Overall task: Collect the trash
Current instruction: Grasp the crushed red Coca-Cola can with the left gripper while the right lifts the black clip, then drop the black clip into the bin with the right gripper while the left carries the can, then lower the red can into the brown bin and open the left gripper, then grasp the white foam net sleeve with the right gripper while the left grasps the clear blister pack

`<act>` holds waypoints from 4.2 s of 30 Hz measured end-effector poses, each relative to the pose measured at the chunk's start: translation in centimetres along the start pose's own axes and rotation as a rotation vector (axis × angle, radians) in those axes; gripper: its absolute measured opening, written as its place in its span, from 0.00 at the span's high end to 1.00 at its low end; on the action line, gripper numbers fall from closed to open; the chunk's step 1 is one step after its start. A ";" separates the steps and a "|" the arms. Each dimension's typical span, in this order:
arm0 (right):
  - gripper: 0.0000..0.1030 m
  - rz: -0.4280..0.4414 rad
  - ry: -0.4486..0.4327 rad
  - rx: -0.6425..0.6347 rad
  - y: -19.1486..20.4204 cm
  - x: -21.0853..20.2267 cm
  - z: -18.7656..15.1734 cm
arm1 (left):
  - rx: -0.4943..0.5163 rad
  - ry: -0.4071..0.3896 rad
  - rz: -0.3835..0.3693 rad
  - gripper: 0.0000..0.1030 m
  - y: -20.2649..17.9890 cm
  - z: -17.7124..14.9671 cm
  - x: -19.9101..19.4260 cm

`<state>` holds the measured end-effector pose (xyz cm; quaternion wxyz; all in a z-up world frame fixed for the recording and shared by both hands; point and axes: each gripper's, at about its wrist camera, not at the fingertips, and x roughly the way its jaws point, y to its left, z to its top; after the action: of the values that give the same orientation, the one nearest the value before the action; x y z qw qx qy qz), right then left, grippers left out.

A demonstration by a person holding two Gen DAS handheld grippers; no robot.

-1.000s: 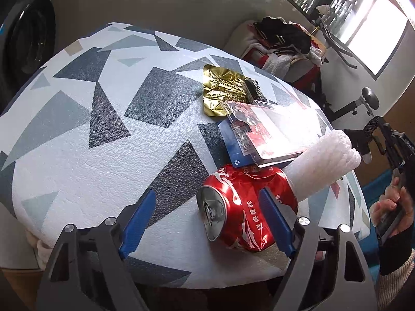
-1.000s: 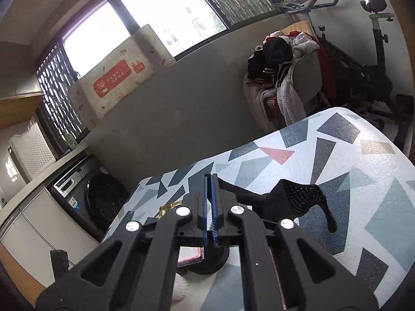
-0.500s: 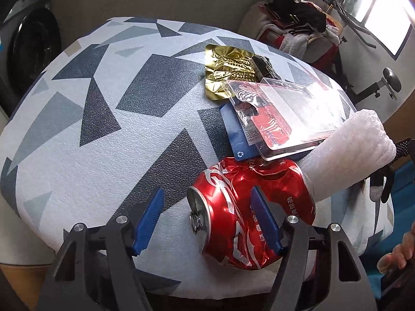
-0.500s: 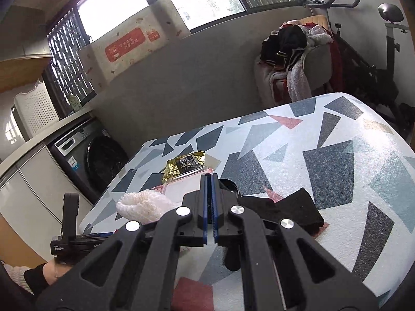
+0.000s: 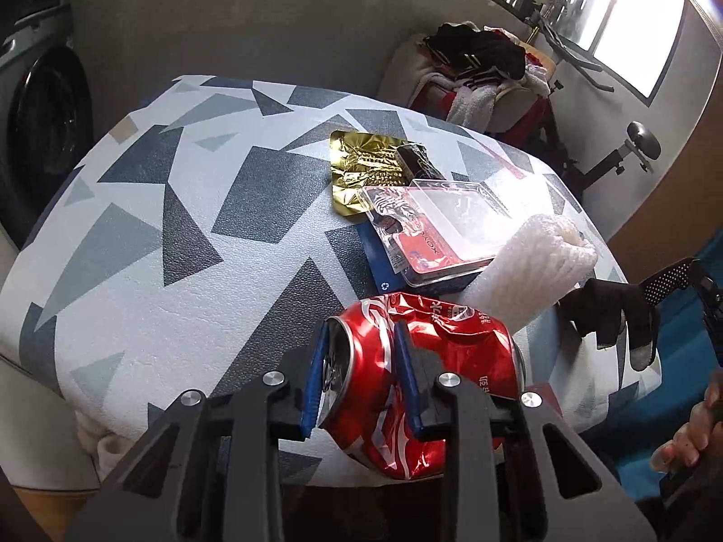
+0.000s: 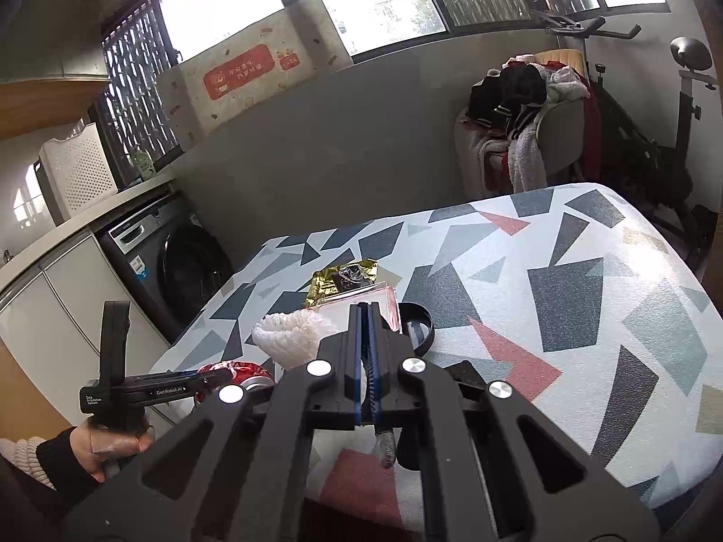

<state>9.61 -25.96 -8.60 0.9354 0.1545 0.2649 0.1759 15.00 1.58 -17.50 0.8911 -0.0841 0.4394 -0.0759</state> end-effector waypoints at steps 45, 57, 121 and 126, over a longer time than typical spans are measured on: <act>0.20 0.021 0.512 -0.153 9.4 1.7 -12.3 | 0.205 -0.070 -0.080 0.72 1.6 -9.7 -8.0; 0.06 -0.152 0.217 -0.286 5.3 -0.9 -12.6 | 0.318 -0.027 -0.107 0.72 -0.2 -12.8 -5.1; 0.18 -0.093 0.158 -0.292 7.5 14.5 -3.5 | -0.071 -0.111 -0.141 0.06 4.1 -0.7 -4.7; 0.57 -0.006 0.203 -0.212 6.6 15.0 -3.9 | -0.112 -0.064 -0.180 0.11 4.6 0.3 -1.9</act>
<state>17.84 -13.15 -15.89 0.9154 0.0354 0.3385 0.2150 14.42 6.44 -16.85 0.8882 -0.1751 0.4050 -0.1281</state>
